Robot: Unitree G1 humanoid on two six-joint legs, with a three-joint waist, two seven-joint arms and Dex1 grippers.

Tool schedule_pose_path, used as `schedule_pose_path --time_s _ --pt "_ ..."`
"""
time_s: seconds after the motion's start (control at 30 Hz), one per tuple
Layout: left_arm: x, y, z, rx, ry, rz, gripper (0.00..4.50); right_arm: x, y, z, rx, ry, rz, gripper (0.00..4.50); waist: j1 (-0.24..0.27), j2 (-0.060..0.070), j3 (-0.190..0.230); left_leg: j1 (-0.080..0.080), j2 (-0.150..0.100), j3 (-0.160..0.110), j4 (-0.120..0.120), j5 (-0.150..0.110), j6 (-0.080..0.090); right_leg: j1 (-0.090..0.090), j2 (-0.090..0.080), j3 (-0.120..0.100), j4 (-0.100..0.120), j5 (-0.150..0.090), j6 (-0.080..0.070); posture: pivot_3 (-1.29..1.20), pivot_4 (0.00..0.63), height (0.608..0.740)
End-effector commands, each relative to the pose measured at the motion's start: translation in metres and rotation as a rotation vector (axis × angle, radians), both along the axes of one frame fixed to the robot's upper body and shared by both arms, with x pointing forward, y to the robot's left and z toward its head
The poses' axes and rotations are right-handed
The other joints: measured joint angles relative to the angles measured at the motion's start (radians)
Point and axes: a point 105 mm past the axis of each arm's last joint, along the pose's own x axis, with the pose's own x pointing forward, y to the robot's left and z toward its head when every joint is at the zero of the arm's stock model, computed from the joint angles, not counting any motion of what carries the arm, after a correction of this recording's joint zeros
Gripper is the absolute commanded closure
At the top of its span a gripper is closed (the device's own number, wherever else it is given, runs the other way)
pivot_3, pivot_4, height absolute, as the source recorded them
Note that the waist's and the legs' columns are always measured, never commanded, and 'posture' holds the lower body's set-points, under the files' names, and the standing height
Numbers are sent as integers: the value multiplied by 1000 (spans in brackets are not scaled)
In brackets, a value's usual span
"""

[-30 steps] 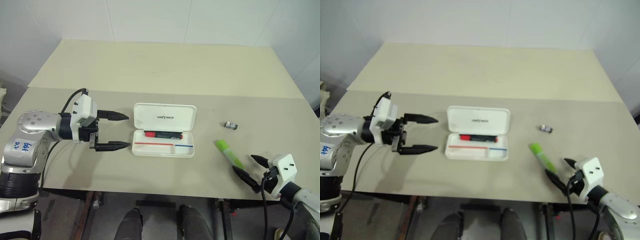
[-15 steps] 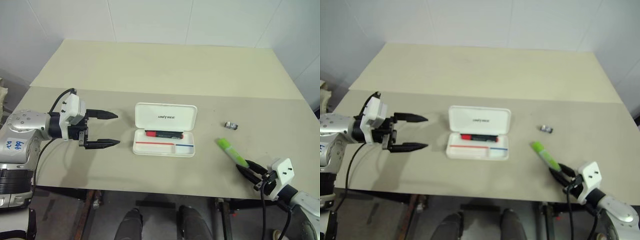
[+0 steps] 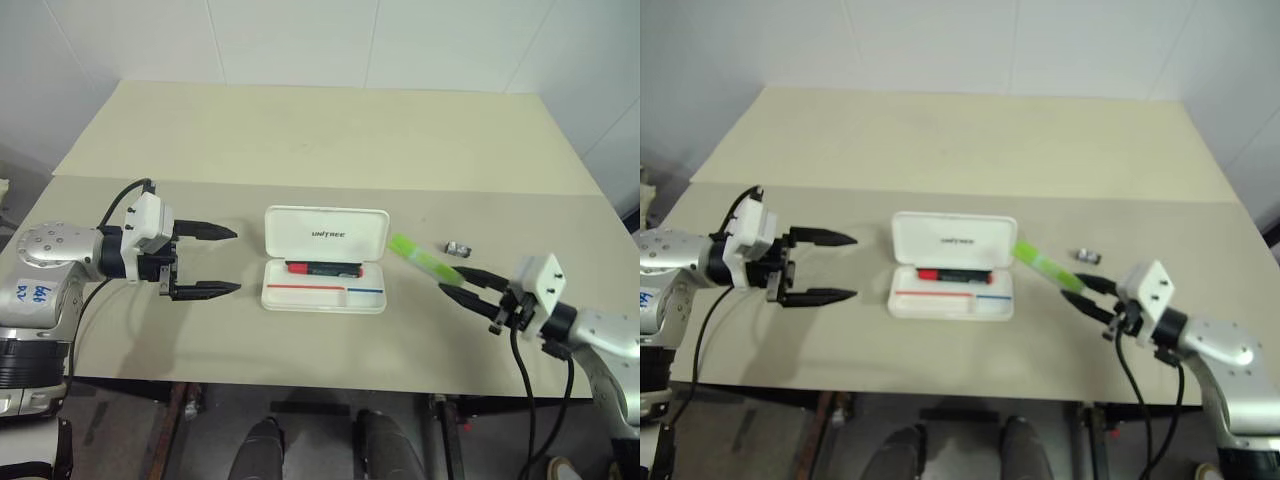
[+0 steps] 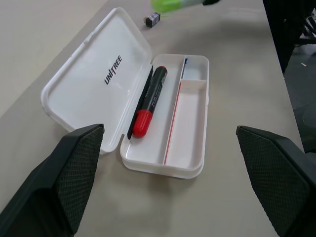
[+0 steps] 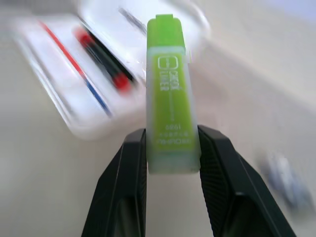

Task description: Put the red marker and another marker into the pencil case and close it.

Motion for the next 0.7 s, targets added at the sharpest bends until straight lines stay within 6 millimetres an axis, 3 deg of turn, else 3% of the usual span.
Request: schedule_pose_path --time_s 0.03,0.23,0.47,0.7 --pt "-3 9 7 20 -38 23 0 0 32 12 -22 -6 176 3419 1 0 0 0 0 0 0 0 0 0 0 0 0 0 0 0 150 740" --pt "-4 11 5 30 -40 33 0 13 82 17 -45 10 394 3419 3 0 0 -1 1 0 -1 -1 -1 -1 1 -1 0 4 8 0 150 740" --pt "-11 20 5 35 -39 72 0 24 117 6 -82 66 488 3419 -1 0 0 -3 2 0 -1 -3 -2 -4 1 -1 1 6 11 0 150 740" --pt "-14 22 5 34 -42 92 0 27 135 -11 -107 102 501 3419 0 0 0 -3 7 1 -2 -4 -4 -8 6 -1 6 3 7 0 150 740"
